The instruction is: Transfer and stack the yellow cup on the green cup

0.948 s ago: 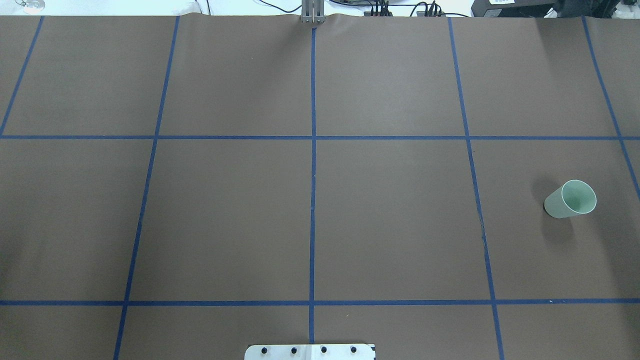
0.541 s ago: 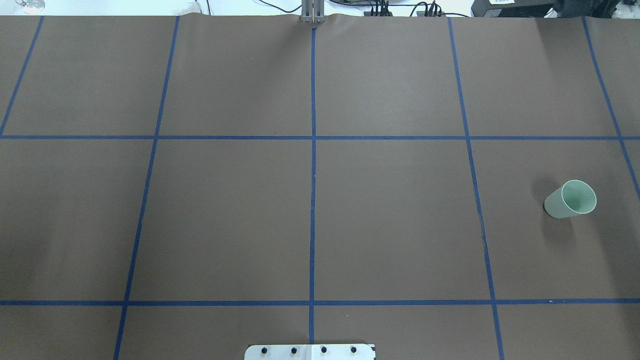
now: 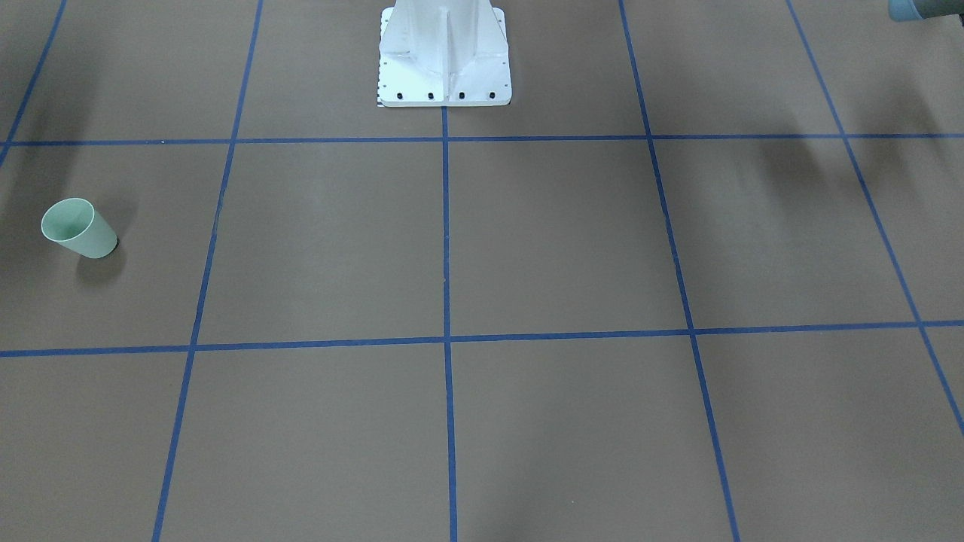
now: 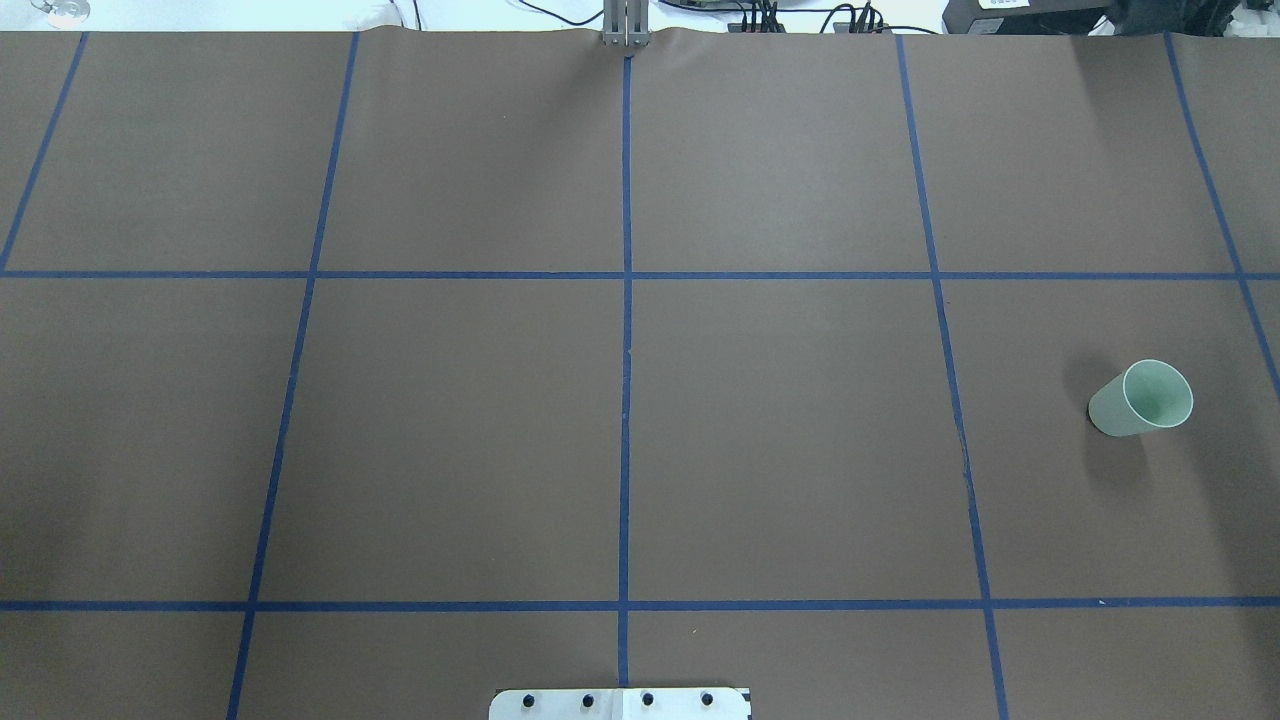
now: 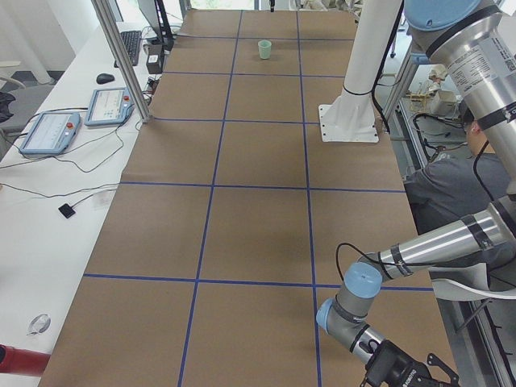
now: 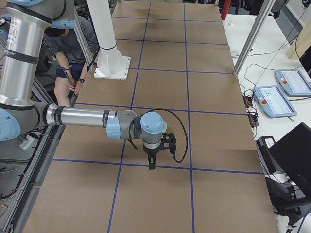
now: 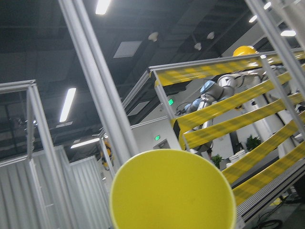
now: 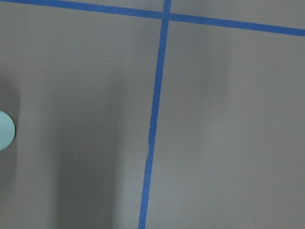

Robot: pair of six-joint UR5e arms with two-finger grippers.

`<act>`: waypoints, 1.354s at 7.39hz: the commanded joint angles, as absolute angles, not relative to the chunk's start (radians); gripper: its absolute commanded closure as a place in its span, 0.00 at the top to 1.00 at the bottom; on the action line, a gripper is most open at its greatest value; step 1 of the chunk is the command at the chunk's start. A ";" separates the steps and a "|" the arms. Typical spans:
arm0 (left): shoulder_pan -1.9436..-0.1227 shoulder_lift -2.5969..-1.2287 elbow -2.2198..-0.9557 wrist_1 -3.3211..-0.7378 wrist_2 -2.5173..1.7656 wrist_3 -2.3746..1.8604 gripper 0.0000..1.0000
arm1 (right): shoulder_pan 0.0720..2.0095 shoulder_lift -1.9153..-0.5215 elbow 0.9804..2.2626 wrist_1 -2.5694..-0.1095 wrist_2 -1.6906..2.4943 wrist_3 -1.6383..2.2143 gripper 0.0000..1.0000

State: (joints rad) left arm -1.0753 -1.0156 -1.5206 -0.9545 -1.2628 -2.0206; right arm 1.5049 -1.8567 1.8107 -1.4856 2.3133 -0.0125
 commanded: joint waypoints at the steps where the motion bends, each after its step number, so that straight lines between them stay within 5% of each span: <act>1: -1.109 -0.989 -1.511 -1.166 -1.049 -1.943 0.00 | 1.505 -1.861 1.804 -1.486 2.313 -0.012 0.99; 6: -1.524 -1.020 -1.486 -2.130 -0.741 -0.998 0.00 | 1.505 -1.859 1.804 -1.489 2.313 -0.011 0.99; 10: -1.745 -1.263 -1.471 -2.553 -1.042 -0.362 0.00 | 1.505 -1.858 1.796 -1.491 2.313 -0.009 0.99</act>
State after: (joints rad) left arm -1.6652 -1.1807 -1.4705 -2.4477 -0.8889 -0.5264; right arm 1.5048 -1.8578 1.7970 -1.4904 2.3132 -0.0104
